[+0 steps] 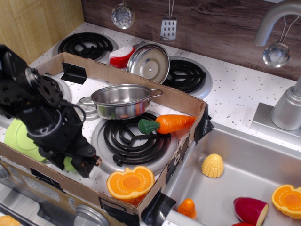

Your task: Put broccoli in pot

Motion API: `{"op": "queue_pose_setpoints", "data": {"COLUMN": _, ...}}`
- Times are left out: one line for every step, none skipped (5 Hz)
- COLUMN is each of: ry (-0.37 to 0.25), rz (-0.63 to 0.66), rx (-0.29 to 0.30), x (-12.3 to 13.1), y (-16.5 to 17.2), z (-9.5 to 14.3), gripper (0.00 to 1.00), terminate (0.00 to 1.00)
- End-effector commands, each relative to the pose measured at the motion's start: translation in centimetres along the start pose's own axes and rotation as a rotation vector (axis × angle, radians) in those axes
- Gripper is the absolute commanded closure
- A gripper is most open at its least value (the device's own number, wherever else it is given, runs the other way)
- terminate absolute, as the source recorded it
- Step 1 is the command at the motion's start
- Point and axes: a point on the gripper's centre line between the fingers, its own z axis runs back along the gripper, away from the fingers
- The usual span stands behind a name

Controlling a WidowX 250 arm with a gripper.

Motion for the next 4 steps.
{"op": "queue_pose_setpoints", "data": {"ry": -0.063, "rz": 0.005, "rx": 0.037, "x": 3.5, "y": -0.2, "z": 6.1, "gripper": 1.00, "terminate": 0.00}}
{"op": "queue_pose_setpoints", "data": {"ry": -0.103, "rz": -0.019, "rx": 0.040, "x": 5.1, "y": 0.6, "z": 8.1, "gripper": 1.00, "terminate": 0.00}}
{"op": "queue_pose_setpoints", "data": {"ry": -0.159, "rz": -0.055, "rx": 0.045, "x": 7.7, "y": 1.8, "z": 8.7, "gripper": 1.00, "terminate": 0.00}}
{"op": "queue_pose_setpoints", "data": {"ry": -0.183, "rz": -0.086, "rx": 0.016, "x": 9.7, "y": 2.3, "z": 8.0, "gripper": 1.00, "terminate": 0.00}}
